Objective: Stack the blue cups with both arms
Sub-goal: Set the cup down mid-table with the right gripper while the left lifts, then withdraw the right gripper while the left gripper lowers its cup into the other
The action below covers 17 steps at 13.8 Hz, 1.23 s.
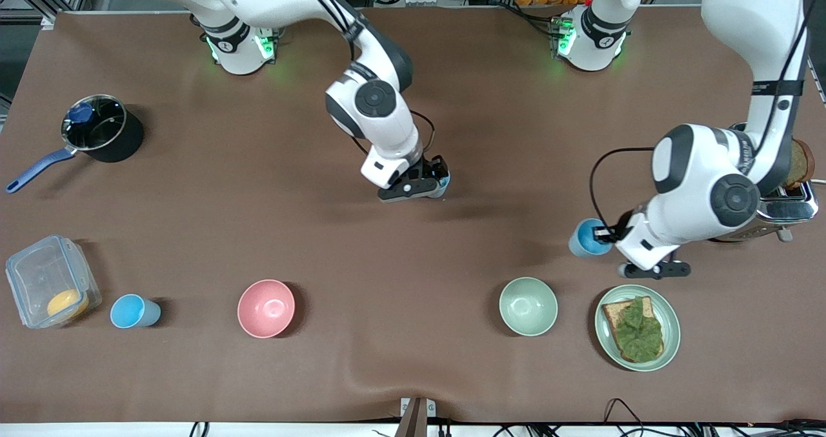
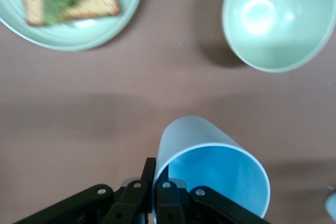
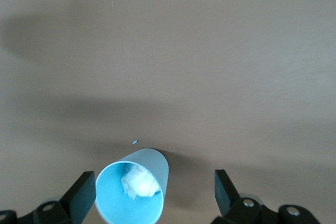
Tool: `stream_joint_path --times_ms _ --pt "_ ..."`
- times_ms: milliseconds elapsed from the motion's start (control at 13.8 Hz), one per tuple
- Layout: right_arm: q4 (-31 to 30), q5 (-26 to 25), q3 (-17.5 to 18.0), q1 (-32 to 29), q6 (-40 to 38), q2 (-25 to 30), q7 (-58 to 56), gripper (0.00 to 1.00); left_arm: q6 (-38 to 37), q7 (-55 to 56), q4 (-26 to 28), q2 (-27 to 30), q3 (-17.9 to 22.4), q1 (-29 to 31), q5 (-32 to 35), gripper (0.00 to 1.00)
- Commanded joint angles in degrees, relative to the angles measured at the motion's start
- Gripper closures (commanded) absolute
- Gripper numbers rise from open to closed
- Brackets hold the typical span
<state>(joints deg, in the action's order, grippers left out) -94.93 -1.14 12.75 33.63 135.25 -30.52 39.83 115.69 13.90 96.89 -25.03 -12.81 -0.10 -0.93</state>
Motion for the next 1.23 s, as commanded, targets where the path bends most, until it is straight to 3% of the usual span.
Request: stream_joint_path --times_ms 0,145,506,867,1157 --pt "-1.9 1.3 0.6 -4.8 -8.2 9.7 -0.1 0.00 -2.0 7.0 1.5 1.9 -4.6 -0.3 0.6 1.00" --pt "-1.9 1.3 0.6 -8.9 -14.4 15.2 -0.2 0.00 -2.0 12.7 1.4 1.4 -6.8 -3.0 1.1 1.00" --pt "-1.6 1.1 -0.8 -16.8 -27.4 25.5 -4.9 0.00 -2.0 26.1 -1.2 0.5 -6.9 -14.4 1.1 1.00" --pt "-1.4 0.7 -9.4 -20.6 -35.2 30.6 -18.7 0.00 -1.8 32.7 -2.0 -2.3 -6.8 -22.6 1.1 1.00" --pt "-1.5 1.4 -15.2 -22.9 -36.4 32.5 -31.6 0.00 0.0 33.2 -2.1 -4.8 -6.8 -24.5 1.2 1.00"
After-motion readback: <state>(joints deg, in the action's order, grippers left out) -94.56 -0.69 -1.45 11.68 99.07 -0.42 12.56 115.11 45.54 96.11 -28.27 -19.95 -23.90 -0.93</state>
